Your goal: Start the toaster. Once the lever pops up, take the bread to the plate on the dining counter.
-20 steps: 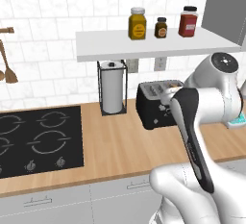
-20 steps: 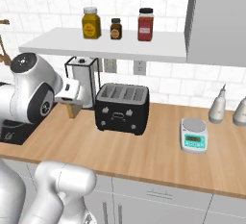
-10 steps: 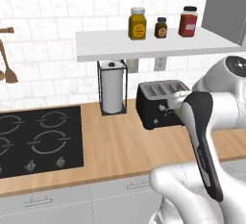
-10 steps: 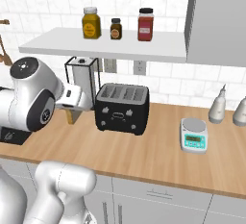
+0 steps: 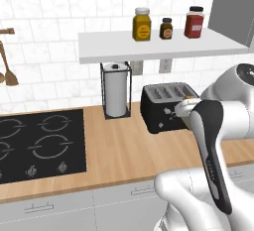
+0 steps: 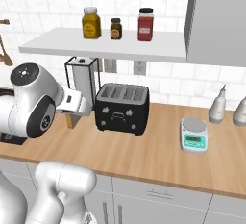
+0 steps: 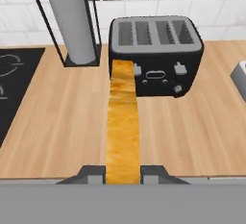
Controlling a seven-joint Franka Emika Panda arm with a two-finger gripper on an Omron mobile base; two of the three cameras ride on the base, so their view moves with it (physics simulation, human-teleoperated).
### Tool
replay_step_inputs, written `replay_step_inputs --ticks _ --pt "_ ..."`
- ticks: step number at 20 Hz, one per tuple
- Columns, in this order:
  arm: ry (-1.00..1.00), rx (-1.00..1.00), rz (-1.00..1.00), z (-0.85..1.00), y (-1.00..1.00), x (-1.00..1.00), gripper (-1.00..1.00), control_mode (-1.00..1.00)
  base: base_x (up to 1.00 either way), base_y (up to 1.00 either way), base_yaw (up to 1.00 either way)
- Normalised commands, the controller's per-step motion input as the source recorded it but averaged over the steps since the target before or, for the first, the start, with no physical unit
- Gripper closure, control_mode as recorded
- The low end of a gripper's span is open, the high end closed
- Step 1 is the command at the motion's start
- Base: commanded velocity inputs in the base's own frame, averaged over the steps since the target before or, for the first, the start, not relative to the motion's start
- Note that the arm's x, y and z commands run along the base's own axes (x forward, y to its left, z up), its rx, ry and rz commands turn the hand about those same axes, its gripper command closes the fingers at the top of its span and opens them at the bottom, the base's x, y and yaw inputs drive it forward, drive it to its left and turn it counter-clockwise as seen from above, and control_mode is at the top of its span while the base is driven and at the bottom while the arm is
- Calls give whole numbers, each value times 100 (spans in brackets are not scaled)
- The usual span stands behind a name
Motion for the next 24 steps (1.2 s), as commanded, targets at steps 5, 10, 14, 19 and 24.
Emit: replay_step_inputs --ticks 5,10,14,19,24 --pt "0 0 0 -7 0 0 100 -100 0 0 0" --pt "0 0 0 -13 1 0 100 -100 0 0 0" --pt "0 0 0 -18 2 -1 100 -100 0 0 0" --pt "0 0 0 -6 0 -8 100 100 -40 0 4" --pt "0 0 0 0 0 0 100 100 -77 17 51"
